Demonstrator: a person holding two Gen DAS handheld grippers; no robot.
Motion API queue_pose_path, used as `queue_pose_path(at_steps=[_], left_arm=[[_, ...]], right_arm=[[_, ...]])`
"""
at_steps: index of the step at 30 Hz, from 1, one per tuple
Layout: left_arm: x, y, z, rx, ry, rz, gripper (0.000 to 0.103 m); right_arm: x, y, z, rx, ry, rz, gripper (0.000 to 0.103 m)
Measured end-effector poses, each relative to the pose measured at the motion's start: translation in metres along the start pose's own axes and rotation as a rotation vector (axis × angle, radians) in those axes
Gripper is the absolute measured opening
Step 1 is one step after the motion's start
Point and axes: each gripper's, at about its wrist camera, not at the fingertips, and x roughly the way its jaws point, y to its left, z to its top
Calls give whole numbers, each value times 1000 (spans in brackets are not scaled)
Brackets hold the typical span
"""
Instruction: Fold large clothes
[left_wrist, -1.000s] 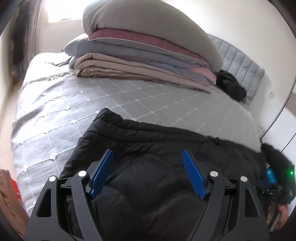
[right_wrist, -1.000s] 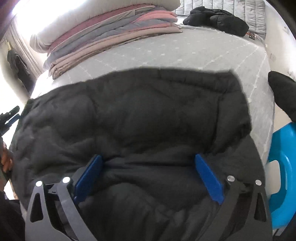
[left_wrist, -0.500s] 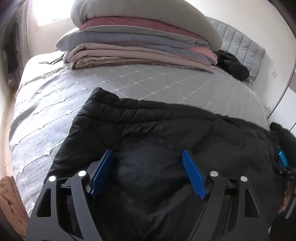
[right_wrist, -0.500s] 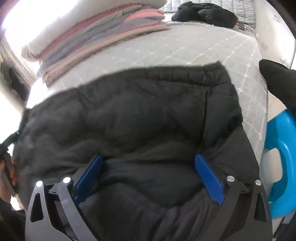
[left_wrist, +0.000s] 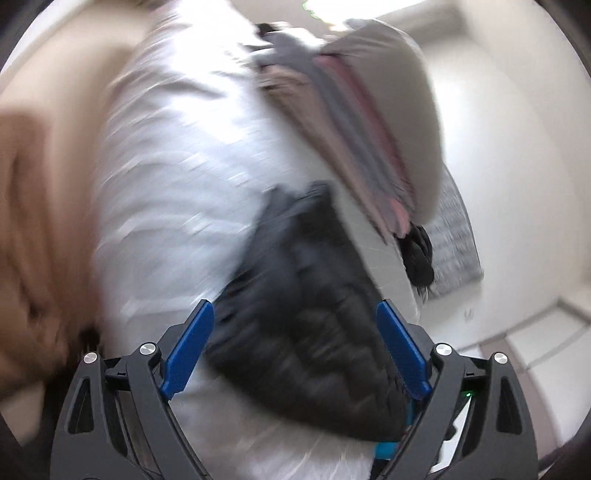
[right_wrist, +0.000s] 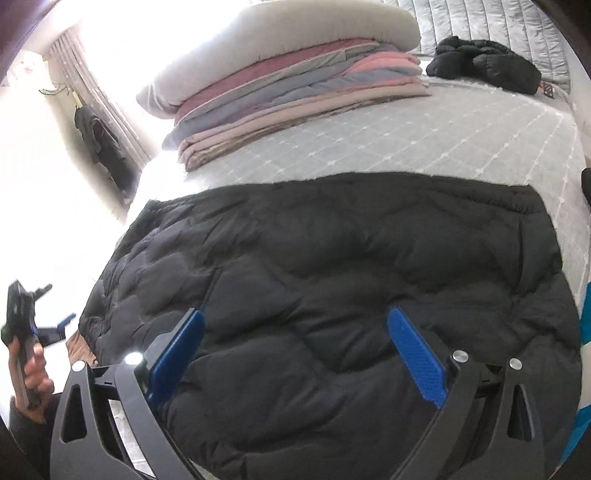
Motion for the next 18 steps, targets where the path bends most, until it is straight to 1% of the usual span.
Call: queue_pose_path(at_steps=[2, 4, 6, 10, 12, 17, 18], left_arm=[[-2, 22, -11, -94, 17, -31, 85], [5, 34, -20, -159, 38, -55, 85], [15, 39, -28, -194, 56, -63, 85], [41, 39, -33, -224, 86, -79, 85], [50, 37, -33, -230, 83, -72, 85], [61, 24, -33, -180, 44, -59, 85], [63, 21, -34, -166, 43, -55, 84]], right_arm=[[1, -2, 1, 2, 6, 6, 96], [3, 3, -2, -3, 7, 2, 96], [5, 3, -3, -18, 11, -20, 96], [4, 1, -4, -19, 15, -23, 96], [4, -2, -4, -10, 19, -24, 96], [4, -9, -3, 14, 16, -26, 96], [4, -10, -3, 14, 16, -28, 96]])
